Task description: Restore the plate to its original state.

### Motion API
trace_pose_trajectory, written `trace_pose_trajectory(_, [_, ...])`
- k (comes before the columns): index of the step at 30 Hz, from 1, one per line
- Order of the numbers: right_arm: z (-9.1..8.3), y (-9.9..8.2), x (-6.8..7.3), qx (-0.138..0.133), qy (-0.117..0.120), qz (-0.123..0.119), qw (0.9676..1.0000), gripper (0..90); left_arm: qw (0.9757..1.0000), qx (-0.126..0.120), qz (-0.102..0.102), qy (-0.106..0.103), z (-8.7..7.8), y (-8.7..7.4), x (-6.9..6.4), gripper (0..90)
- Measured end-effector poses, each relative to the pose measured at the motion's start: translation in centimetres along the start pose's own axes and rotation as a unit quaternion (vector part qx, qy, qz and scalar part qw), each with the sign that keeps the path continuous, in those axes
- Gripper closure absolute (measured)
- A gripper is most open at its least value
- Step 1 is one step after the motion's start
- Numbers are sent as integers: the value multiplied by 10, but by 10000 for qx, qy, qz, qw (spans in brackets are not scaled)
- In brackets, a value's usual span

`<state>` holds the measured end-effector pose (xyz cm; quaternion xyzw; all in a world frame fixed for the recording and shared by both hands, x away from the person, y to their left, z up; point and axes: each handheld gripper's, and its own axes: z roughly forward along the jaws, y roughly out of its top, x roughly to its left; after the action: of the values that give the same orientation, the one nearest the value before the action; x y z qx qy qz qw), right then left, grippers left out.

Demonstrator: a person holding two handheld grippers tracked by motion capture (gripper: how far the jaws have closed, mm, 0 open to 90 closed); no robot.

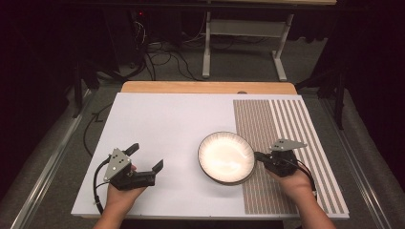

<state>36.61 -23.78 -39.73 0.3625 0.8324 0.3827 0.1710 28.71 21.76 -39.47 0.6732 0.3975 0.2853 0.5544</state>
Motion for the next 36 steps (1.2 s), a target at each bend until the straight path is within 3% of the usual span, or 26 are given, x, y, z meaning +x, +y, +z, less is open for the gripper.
trace_pose_trajectory(5, [-4, -2, -5, -68, 5, 123, 9999, 900, 10000, 5, -1, 2, 0, 0, 0, 2])
trace_pose_trajectory(13, [-6, -1, -4, -109, -12, 85, 9999, 900, 10000, -12, -13, 11, -1, 0, 1, 2])
trace_pose_trajectory(23, [-18, -3, -8, -329, -128, 213, 9992, 889, 10000, -13, 26, 20, -1, 1, 1, 2])
trace_pose_trajectory(30, [-34, -9, -11, -679, -283, 366, 9966, 706, 10000, -2, -45, 33, -1, 0, 5, 2])
trace_pose_trajectory(36, [-48, -20, -15, -1009, -458, 568, 9922, 449, 10000, 15, -83, 28, -2, -2, 9, 2])
